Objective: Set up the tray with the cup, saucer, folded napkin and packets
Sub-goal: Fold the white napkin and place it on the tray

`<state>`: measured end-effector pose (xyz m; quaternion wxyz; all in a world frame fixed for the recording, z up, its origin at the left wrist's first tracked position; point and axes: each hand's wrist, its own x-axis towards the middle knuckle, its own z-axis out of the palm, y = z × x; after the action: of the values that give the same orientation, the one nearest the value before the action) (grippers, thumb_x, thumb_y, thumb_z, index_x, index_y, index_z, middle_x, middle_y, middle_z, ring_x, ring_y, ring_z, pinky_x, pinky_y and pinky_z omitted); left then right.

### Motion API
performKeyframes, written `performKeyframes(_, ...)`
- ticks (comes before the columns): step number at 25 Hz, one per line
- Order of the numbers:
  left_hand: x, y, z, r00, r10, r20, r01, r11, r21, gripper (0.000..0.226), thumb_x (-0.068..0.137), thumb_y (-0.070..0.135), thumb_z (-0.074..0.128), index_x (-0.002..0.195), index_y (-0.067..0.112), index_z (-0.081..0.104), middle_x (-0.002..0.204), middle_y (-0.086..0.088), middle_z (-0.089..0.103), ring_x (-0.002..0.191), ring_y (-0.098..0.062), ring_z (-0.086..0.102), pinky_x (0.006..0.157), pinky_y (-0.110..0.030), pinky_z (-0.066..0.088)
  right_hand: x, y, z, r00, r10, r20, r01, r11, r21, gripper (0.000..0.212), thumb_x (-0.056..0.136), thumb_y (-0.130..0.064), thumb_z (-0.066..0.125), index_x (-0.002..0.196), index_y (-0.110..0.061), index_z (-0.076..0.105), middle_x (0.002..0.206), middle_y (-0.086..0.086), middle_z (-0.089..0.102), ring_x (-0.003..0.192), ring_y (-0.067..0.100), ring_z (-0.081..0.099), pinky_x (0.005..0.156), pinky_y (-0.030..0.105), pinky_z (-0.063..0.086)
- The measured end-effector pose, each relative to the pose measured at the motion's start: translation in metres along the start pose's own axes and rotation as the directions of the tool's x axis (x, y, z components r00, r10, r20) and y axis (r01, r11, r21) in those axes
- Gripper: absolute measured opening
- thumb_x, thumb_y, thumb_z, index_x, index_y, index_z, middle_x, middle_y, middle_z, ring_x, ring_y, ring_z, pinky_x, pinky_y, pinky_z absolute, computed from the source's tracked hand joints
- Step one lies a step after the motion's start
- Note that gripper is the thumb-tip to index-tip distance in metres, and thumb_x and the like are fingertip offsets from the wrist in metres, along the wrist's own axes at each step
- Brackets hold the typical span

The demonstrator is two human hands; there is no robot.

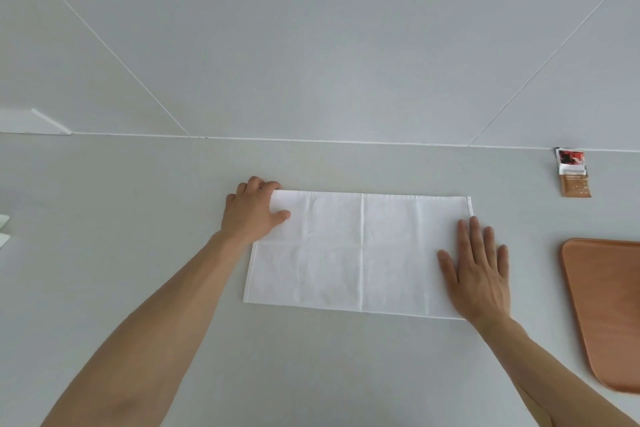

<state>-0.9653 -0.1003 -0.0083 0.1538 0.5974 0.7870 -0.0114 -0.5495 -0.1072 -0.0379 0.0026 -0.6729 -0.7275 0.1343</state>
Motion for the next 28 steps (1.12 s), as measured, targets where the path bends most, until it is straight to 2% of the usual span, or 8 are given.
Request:
performKeyframes(3,0.005,-0.001,-0.016,0.973,-0.139,0.183,0.168,0.974,-0.155,0.067,0.072,0.047,0.079,0.125,0.023,0.047,0.116,-0.003,0.053,0.112,-0.027,0.048,0.084,-0.039,0.043,-0.036,0.012,0.007,1.0,-0.004,-0.003,0.004,1.0,-0.003,0.07,0.096,-0.057,0.014,0.156,-0.022,0.004,0.165,-0.001,0.003,0.151,0.024,-0.001,0.122,0.048,0.005)
performKeyframes(7,-0.006,-0.002,-0.025,0.918,-0.282,0.277,0.383,0.808,-0.447,0.068,0.069,0.027,0.085,0.123,0.015,0.044,0.111,0.0,0.054,0.103,-0.024,0.055,0.08,-0.036,0.046,-0.064,0.019,0.012,0.998,0.06,-0.007,-0.06,0.998,0.001,0.071,0.095,-0.058,0.01,0.156,-0.022,0.005,0.164,-0.002,0.005,0.151,0.021,-0.001,0.122,0.046,0.005)
performKeyframes(11,-0.051,-0.006,-0.007,0.89,-0.331,0.314,0.456,0.669,-0.588,0.031,0.079,0.029,0.074,0.097,0.016,0.054,0.098,-0.001,0.063,0.087,-0.02,0.062,0.076,-0.038,0.051,-0.074,0.019,0.008,0.998,0.067,0.0,-0.067,0.998,0.013,0.074,0.093,-0.059,0.007,0.156,-0.019,0.003,0.164,-0.003,0.003,0.151,0.019,-0.003,0.123,0.045,0.003)
performKeyframes(14,-0.089,-0.011,0.01,0.871,-0.366,0.326,0.485,0.546,-0.683,0.019,0.088,0.032,0.063,0.093,0.014,0.061,0.098,-0.007,0.068,0.089,-0.028,0.066,0.08,-0.042,0.053,-0.078,0.021,0.006,0.998,0.056,0.007,-0.056,0.998,0.018,0.076,0.092,-0.06,0.005,0.156,-0.019,0.003,0.164,-0.003,0.003,0.151,0.019,-0.003,0.123,0.044,0.002)
performKeyframes(18,-0.111,-0.01,0.016,0.903,-0.358,0.236,0.401,0.512,-0.76,0.018,0.094,0.038,0.055,0.098,0.021,0.059,0.104,0.001,0.063,0.093,-0.021,0.061,0.079,-0.04,0.05,-0.076,0.024,0.0,0.996,0.068,0.062,-0.067,0.998,-0.014,0.07,0.095,-0.062,0.004,0.155,-0.027,-0.005,0.163,-0.01,-0.004,0.15,0.017,-0.01,0.121,0.048,-0.004)
performKeyframes(21,-0.112,-0.003,0.014,0.904,-0.371,0.211,0.383,0.483,-0.787,0.024,0.095,0.041,0.052,0.106,0.02,0.058,0.105,0.006,0.06,0.089,-0.011,0.056,0.071,-0.031,0.043,-0.075,0.022,0.0,0.99,0.109,0.085,-0.108,0.994,-0.019,0.069,0.094,-0.06,0.009,0.155,-0.031,-0.006,0.164,-0.009,-0.004,0.15,0.02,-0.012,0.12,0.052,-0.005)
performKeyframes(24,-0.111,0.003,0.009,0.919,-0.374,0.127,0.326,0.539,-0.777,0.016,0.097,0.033,0.051,0.104,0.02,0.057,0.102,0.003,0.061,0.085,-0.01,0.057,0.064,-0.025,0.04,-0.076,0.024,0.0,0.99,0.112,0.083,-0.111,0.994,-0.025,0.069,0.093,-0.061,0.008,0.154,-0.033,-0.007,0.165,-0.008,-0.003,0.15,0.022,-0.011,0.12,0.054,-0.004)
performKeyframes(28,-0.116,-0.011,-0.007,0.941,-0.338,0.022,0.246,0.638,-0.73,0.011,0.098,0.03,0.052,0.101,0.021,0.057,0.097,0.0,0.066,0.083,-0.014,0.061,0.062,-0.026,0.042,-0.079,0.027,0.004,0.994,0.088,0.067,-0.084,0.995,-0.062,0.064,0.095,-0.062,0.004,0.153,-0.038,-0.007,0.165,-0.005,-0.001,0.15,0.024,-0.011,0.118,0.055,-0.006)
